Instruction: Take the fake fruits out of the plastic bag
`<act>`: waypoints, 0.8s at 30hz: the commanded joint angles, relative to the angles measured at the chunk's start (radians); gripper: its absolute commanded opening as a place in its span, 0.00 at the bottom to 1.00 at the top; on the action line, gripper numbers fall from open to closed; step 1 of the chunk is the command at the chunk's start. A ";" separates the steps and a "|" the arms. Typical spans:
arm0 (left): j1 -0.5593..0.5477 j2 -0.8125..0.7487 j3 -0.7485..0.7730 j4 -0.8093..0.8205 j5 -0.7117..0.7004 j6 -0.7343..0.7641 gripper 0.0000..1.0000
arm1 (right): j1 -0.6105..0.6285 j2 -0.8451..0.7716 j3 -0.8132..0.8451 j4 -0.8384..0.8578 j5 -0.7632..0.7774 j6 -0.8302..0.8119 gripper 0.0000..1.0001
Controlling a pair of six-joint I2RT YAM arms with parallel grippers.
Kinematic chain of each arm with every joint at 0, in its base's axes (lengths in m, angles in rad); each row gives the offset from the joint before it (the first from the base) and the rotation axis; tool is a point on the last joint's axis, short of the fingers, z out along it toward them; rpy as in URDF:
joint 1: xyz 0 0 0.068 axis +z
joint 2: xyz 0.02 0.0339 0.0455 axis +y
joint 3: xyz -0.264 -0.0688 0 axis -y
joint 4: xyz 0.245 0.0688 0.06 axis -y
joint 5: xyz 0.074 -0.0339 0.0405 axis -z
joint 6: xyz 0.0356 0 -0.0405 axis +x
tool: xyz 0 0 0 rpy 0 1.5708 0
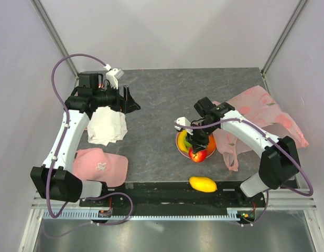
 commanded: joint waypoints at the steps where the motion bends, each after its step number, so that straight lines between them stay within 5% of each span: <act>1: 0.005 0.013 0.032 0.021 0.022 0.038 0.87 | 0.001 -0.004 -0.027 0.035 -0.014 -0.083 0.29; 24: 0.005 0.003 0.014 0.020 0.002 0.064 0.86 | 0.001 -0.053 -0.105 0.158 0.071 -0.117 0.32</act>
